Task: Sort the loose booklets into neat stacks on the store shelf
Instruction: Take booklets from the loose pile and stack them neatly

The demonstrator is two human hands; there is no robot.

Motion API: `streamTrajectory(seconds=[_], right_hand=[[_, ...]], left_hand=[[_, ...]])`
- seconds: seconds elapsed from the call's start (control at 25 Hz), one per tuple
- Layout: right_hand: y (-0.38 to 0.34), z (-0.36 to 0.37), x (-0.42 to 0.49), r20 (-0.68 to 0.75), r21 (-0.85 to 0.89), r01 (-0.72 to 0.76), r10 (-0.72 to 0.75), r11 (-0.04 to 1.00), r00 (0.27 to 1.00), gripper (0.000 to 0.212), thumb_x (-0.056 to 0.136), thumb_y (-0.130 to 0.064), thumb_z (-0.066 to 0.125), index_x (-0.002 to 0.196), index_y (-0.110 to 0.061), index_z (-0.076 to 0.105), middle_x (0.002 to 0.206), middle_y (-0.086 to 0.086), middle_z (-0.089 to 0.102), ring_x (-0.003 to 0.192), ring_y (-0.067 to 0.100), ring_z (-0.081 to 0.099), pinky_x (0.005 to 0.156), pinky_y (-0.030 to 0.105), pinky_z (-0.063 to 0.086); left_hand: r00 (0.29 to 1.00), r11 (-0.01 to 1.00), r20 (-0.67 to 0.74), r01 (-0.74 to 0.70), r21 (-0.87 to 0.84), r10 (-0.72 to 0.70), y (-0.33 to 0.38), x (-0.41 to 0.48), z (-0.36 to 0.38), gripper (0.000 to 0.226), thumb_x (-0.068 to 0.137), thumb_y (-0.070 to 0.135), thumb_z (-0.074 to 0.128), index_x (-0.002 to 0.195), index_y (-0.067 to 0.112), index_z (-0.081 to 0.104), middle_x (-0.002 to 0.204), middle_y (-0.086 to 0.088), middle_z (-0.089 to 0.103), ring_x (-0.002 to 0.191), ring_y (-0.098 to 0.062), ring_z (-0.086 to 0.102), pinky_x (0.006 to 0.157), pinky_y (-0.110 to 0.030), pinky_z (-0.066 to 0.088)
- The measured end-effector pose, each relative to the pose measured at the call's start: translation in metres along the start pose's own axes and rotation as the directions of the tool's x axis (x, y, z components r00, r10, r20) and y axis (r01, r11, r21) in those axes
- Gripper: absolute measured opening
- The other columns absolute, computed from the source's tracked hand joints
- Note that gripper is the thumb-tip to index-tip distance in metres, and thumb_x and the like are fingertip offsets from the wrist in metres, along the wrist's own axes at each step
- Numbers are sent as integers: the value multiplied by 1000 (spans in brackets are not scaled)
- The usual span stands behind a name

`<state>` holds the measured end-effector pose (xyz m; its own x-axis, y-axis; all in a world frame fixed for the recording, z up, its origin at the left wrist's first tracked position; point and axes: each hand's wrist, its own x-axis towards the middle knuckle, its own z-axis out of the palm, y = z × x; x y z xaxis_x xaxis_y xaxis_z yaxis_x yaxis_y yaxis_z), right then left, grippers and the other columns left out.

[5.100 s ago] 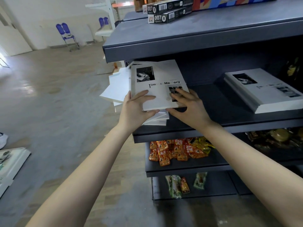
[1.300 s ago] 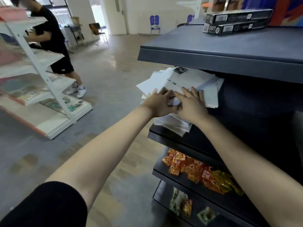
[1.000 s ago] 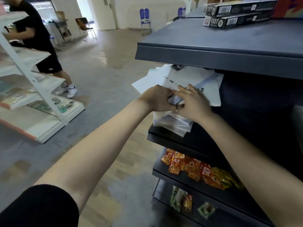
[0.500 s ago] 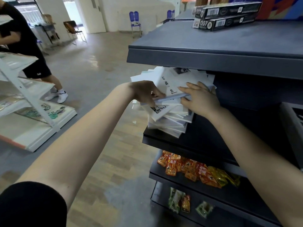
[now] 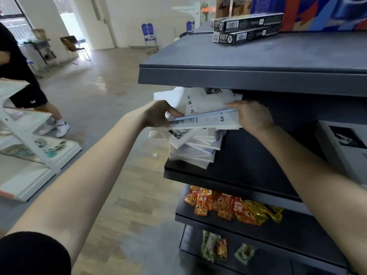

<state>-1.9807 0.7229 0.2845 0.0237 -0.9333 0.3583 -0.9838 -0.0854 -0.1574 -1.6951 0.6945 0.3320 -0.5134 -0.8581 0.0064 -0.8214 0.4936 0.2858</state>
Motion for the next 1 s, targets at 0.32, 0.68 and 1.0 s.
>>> streamTrajectory(seconds=[0.32,0.68,1.0], right_hand=[[-29,9,-75,-391,2,512,-471,859,791,28,78,-26,60,98,-13,74,101,8,72,97,29,67,94,52,46],[-70,14,-76,-433,85,550,-466,831,771,25,78,-33,66,86,-10,72,83,6,74,73,22,71,55,36,57],[-84,19,-60,-386,101,603,-528,791,757,37,88,-45,51,84,-13,69,80,1,71,74,20,68,61,32,56]], left_hand=[[902,973,-367,198,-119,-228,12,32,44,17,85,13,55,79,22,68,86,-9,65,81,-31,64,65,-29,43],[941,947,-154,-314,-71,301,41,-9,92,69,81,8,53,145,22,32,151,-14,32,144,-28,18,118,-41,17],[871,965,-417,-220,141,259,29,-26,86,42,79,15,67,120,7,60,131,-11,58,115,-30,59,84,-38,52]])
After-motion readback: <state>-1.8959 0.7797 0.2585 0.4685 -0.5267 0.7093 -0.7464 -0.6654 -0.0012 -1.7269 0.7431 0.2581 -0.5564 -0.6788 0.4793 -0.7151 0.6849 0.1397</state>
